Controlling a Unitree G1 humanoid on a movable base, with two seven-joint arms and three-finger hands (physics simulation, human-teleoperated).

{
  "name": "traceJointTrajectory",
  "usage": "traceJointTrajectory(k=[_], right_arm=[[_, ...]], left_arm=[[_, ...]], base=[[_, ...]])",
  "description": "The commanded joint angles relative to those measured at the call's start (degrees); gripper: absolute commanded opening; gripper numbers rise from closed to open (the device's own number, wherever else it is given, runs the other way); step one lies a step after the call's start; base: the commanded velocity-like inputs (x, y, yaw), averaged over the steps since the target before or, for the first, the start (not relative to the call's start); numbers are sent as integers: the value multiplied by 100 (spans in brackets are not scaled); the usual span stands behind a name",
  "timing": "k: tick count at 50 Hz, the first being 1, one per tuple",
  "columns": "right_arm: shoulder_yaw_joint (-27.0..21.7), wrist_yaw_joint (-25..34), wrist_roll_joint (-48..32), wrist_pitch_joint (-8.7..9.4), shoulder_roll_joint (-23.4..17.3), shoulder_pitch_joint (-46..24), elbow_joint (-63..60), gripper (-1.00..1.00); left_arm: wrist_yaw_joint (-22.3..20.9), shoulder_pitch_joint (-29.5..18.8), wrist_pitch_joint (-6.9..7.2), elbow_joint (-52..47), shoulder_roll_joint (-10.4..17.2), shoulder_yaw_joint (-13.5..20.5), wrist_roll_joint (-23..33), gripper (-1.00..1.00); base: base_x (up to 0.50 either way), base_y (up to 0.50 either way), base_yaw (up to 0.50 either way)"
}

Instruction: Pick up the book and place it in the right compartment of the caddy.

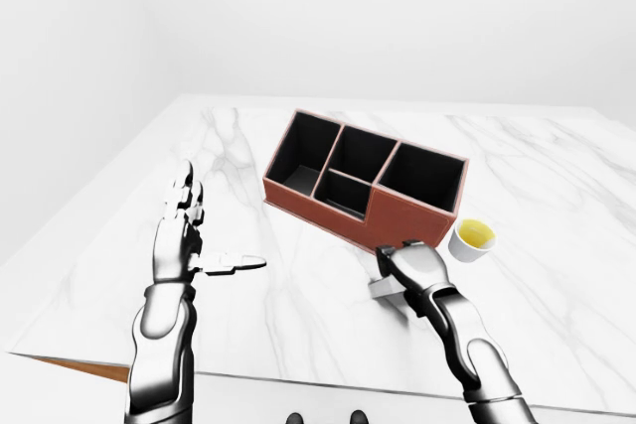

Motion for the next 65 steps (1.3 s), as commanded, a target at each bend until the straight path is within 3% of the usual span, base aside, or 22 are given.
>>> traceJointTrajectory(k=[1, 21, 36, 52, 65], right_arm=[[91, -195, 363, 0, 167, -59, -367, -100], [84, 211, 880, 0, 357, -225, -1540, -100], [27, 188, 1369, 0, 500, -562, -2164, -100], [-5, 261, 1834, 0, 641, -1166, -2828, -100], [-102, 529, 2152, 0, 713, -2138, -3238, -100]], left_arm=[[-16, 14, 0, -6, -7, -2, -17, 100], [4, -15, 0, 66, 12, 23, -44, 100], [14, -8, 0, 78, 16, 39, -62, 100], [9, 0, -12, 96, 13, 27, -69, 100], [0, 6, 0, 59, 15, 42, -91, 100]], base=[[0, 0, 0], [0, 0, 0], [0, 0, 0], [0, 0, 0], [0, 0, 0]])
